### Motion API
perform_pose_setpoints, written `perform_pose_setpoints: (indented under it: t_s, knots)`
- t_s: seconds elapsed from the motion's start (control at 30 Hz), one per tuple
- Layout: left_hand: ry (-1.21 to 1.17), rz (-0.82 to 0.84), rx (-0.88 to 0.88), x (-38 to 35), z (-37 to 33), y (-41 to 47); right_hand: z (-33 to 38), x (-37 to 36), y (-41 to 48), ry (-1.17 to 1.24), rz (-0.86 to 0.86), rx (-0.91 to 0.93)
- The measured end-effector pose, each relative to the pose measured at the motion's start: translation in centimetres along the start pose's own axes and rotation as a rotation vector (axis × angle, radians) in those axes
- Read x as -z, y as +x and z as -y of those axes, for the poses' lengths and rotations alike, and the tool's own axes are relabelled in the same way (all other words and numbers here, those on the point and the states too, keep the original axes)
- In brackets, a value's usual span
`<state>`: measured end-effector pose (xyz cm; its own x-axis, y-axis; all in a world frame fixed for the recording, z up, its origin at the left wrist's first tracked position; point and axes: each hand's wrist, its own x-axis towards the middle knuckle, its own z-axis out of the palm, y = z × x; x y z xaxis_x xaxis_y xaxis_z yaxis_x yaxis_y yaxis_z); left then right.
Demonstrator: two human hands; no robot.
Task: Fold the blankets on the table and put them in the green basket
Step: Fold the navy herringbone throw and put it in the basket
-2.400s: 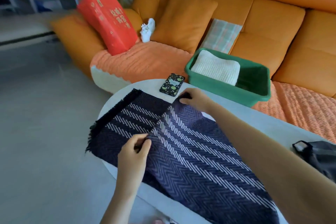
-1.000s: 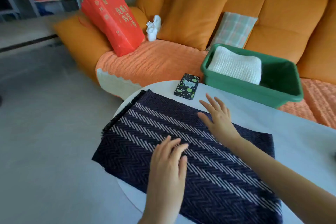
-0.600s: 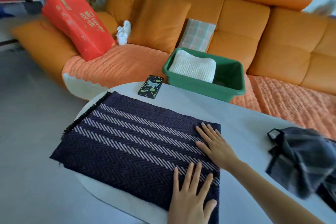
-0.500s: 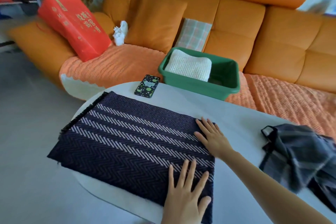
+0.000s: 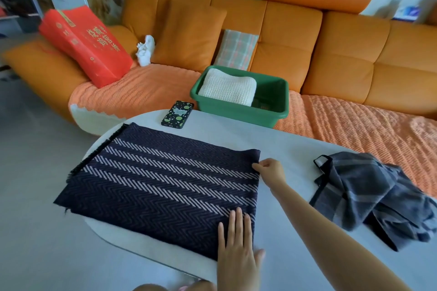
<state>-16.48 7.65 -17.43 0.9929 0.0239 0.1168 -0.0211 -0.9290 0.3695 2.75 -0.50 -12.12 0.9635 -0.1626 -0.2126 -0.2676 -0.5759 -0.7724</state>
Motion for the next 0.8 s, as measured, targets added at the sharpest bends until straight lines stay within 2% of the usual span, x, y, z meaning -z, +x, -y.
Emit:
perform_pose_setpoints:
  t_s: [0.13, 0.23, 0.27, 0.33, 0.4, 0.43, 0.47, 0.53, 0.7, 0.8]
  knots:
    - [-0.008, -0.084, 0.030, -0.8, -0.4, -0.2, 0.4, 1.5, -0.8, 0.245, -0.034, -0.037]
    - [0.031, -0.071, -0.015, -0.4, -1.4, -0.3, -0.4, 3.0, -1.2, 0.344, -0.064, -0.066]
    - [0.036, -0.036, -0.013, 0.0, -1.8, -0.5, -0.7, 3.6, -1.3, 0.391, -0.079, -0.083]
    - [-0.060, 0.155, -0.022, 0.9, -3.0, -0.6, -1.0, 4.8, -1.7, 0.461, -0.113, -0.112]
    - [-0.112, 0.099, 0.033, 2.0, -3.7, -0.5, -1.1, 5.8, -2.0, 0.478, -0.141, -0.123]
    - [-0.132, 0.141, -0.011, 2.7, -4.6, -1.1, -1.2, 6.3, -2.0, 0.476, -0.154, -0.121]
    - [-0.175, 0.198, -0.017, 3.7, -5.0, -1.4, -1.2, 6.8, -2.1, 0.472, -0.171, -0.113]
    - [-0.288, 0.124, 0.080, 5.8, -5.4, -1.2, -1.0, 7.8, -1.9, 0.455, -0.208, -0.087]
    - [-0.857, -0.019, 0.210, 6.7, -5.8, -1.1, 1.3, 9.6, -2.2, 0.428, -0.252, 0.041]
    - [-0.989, -0.083, 0.232, 9.0, -4.8, -0.5, 3.8, 8.9, -2.4, 0.468, -0.230, 0.106]
